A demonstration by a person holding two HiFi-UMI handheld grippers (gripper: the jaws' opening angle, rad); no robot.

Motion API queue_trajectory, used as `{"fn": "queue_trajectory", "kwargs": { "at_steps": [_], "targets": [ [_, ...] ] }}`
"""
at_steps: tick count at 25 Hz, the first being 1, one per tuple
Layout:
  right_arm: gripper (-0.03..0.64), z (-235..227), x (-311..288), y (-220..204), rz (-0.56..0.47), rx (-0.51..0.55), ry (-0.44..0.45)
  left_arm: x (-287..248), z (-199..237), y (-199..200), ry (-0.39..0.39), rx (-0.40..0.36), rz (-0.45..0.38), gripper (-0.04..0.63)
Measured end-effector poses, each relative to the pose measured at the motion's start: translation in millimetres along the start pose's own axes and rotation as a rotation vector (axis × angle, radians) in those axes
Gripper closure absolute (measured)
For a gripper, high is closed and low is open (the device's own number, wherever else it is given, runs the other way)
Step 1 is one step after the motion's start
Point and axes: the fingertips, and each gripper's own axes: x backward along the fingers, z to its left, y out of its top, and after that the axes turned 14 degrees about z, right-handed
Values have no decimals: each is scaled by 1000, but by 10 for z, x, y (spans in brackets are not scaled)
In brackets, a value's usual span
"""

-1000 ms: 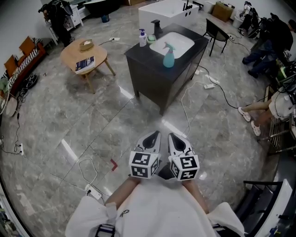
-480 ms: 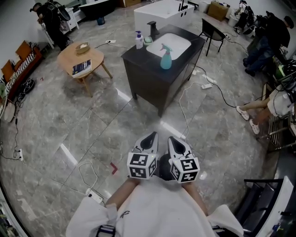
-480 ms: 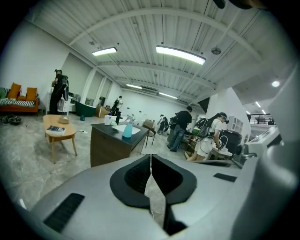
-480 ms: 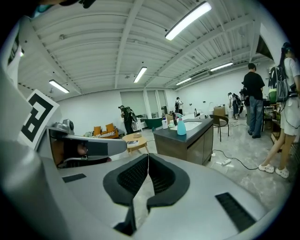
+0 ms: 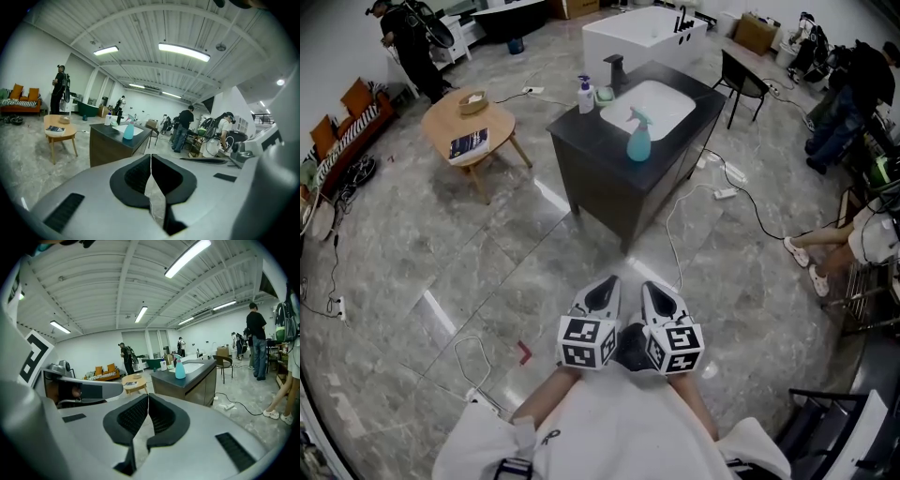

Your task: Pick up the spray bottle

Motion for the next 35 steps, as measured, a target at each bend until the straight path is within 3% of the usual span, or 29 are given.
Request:
{"fn": "queue_trajectory", "kwargs": {
  "at_steps": [14, 35],
  "targets": [
    [591, -919, -629, 520, 35, 48, 61, -996, 7, 668, 39, 19, -3, 566],
    [591, -1495, -1118, 727, 113, 157, 184, -1741, -3, 971, 130, 81, 5, 566]
  ]
}}
